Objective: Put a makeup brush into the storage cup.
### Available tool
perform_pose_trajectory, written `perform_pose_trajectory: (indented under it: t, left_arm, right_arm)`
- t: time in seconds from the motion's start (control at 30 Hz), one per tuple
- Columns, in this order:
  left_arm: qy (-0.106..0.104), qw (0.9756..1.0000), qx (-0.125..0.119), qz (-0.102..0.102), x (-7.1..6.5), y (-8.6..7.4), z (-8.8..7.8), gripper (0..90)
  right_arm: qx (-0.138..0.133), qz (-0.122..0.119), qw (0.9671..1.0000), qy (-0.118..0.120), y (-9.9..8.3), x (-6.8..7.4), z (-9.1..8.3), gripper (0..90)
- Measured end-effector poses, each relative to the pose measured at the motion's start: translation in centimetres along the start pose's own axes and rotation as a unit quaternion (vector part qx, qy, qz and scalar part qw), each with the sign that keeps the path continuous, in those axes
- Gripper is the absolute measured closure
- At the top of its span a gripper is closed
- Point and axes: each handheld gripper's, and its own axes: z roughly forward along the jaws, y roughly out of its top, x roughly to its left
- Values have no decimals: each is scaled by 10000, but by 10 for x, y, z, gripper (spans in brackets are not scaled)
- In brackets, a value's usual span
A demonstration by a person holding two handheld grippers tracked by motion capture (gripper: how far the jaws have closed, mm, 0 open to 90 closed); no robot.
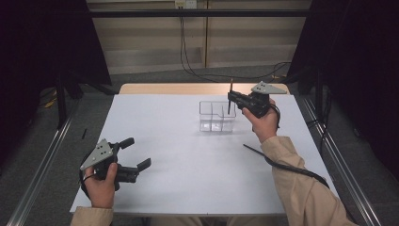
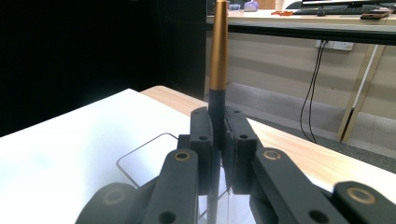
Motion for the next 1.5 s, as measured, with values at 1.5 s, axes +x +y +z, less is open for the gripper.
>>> perform_pose_trajectory:
  t: [1.5]
  left_arm:
    - [3,10000,28,44,-2,1,1,6]
  right_arm:
    - [162,29,9999,-21,-23,-5,0,833]
